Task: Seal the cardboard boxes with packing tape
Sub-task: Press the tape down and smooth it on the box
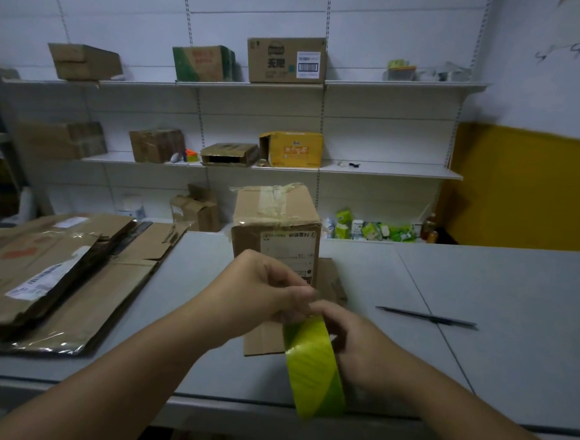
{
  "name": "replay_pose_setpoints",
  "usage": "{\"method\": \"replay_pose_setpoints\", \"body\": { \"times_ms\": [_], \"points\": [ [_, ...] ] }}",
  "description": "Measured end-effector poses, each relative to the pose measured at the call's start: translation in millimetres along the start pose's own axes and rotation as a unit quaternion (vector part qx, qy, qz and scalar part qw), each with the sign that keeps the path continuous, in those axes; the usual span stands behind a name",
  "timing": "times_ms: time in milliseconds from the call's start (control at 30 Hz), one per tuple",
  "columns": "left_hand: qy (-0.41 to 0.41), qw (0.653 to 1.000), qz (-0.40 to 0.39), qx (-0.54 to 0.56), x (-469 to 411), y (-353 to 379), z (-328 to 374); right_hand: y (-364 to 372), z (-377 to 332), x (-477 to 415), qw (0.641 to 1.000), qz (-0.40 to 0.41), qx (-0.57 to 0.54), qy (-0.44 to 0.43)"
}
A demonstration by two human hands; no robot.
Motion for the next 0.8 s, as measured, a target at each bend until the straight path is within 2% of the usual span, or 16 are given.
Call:
{"method": "replay_pose_setpoints", "body": {
  "times_ms": [100, 267, 333, 433, 533, 600, 733, 800],
  "points": [
    [0.037, 0.994, 0.031, 0.102, 14.3, -14.3, 9.0, -18.9, -34.5, 5.6, 0.990, 0.013, 0.139, 0.009],
    [0.099, 0.973, 0.077, 0.191, 36.2, -29.5, 12.5, -29.9, -99.1, 27.9, 0.980, -0.065, 0.179, 0.061],
    [0.134, 0.963, 0.104, 0.208, 46.8, -39.2, 12.6, -36.2, -103.5, 34.8, 0.974, -0.087, 0.175, 0.114],
    [0.164, 0.930, 0.194, 0.265, 69.3, -76.2, -7.8, -60.3, -57.8, 53.0, 0.951, -0.110, 0.110, 0.267],
    [0.100, 0.929, 0.241, 0.261, 73.2, -80.0, -41.7, -85.8, 1.6, 73.5, 0.897, -0.089, 0.105, 0.421],
    [0.036, 0.933, 0.250, 0.258, 63.3, -64.9, -64.8, -85.8, 24.6, 75.8, 0.868, -0.099, 0.141, 0.466],
    [0.005, 0.936, 0.239, 0.258, 49.4, -47.0, -85.7, -86.1, 39.6, 65.7, 0.842, -0.059, 0.289, 0.452],
    [0.004, 0.933, 0.243, 0.264, 47.9, -45.5, -90.0, -86.0, 28.7, 60.5, 0.804, -0.047, 0.415, 0.424]
  ]
}}
Point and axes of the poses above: each hand's wrist, its own x-axis away from the middle knuckle, its own y-axis out of the palm, z = x × y, the point moved 7 cm from there along -x, towards the middle knuckle, and after that the axes turned 12 degrees about -z, right-handed, at the moved point
